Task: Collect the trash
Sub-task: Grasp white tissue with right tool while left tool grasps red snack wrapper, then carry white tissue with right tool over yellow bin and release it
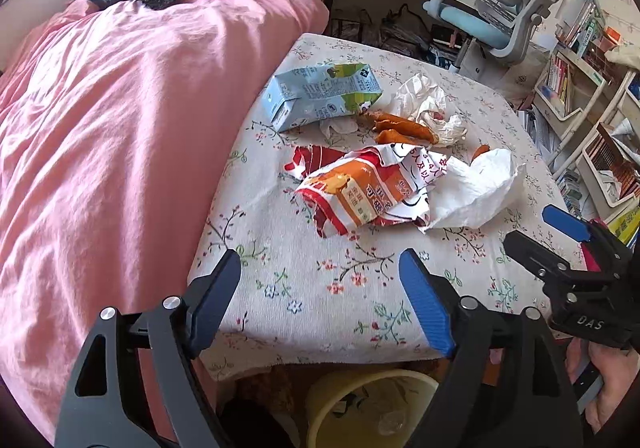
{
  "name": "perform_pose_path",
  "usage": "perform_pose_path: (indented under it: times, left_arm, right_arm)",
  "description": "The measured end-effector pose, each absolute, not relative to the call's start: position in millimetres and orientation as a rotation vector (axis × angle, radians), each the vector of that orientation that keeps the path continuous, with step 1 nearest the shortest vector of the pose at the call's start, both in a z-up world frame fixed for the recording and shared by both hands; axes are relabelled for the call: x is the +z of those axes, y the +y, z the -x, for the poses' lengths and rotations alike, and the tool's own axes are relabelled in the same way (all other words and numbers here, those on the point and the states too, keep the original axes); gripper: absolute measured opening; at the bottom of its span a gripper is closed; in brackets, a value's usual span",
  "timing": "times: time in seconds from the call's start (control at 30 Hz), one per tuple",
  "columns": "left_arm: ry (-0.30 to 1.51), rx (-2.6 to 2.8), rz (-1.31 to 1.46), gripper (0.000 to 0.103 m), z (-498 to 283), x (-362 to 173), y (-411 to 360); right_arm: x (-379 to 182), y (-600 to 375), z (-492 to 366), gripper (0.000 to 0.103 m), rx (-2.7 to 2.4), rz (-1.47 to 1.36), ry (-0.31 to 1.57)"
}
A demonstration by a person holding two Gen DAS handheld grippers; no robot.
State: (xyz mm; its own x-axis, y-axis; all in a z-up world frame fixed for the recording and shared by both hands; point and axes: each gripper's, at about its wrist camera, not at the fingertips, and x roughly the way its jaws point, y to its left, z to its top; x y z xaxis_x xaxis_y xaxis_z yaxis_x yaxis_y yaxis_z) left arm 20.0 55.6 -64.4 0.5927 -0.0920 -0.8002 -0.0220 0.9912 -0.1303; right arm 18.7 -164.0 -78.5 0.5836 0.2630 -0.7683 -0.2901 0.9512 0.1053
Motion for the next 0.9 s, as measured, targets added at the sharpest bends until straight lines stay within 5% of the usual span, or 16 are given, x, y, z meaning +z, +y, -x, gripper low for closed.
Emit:
perform_pose_path:
  times: [0.4,0.63,0.7,0.77,0.87,0.9]
  left_arm:
    - [0.941,-0.056,-0.019,0.079,-100.8,-79.3,35.9]
    - [0.997,-0.105,-0.106,0.079,-129.4,-100.6,16.4]
    - [1.000,-0.124,-0.115,0.079,-131.2,-101.9,11.9]
    - [1.018,-0.169,-0.090,0.069,-132.7,-102.8,8.9]
    - [1.014,-0.197,-0.081,0.054,-131.4,-100.3,4.6]
    - [1.013,-0.212,-0.074,0.042,-130.2,-98.3,2.7]
  right_arm:
    - [-106.3,-160.3,-60.6,0.083,0.398,0.061,0.972]
    - [-115.6,-163.1,-69.0,0.052,0.441,0.082,1.009]
    - [-113.8,-162.1,-70.6,0.035,0.460,0.086,1.010]
    - [-112.7,-160.8,-71.1,0.018,0.473,0.092,1.013]
    - [-109.4,-156.2,-69.7,0.008,0.489,0.118,1.005]
    - [-108.2,-155.1,-69.1,0.008,0.492,0.121,1.003]
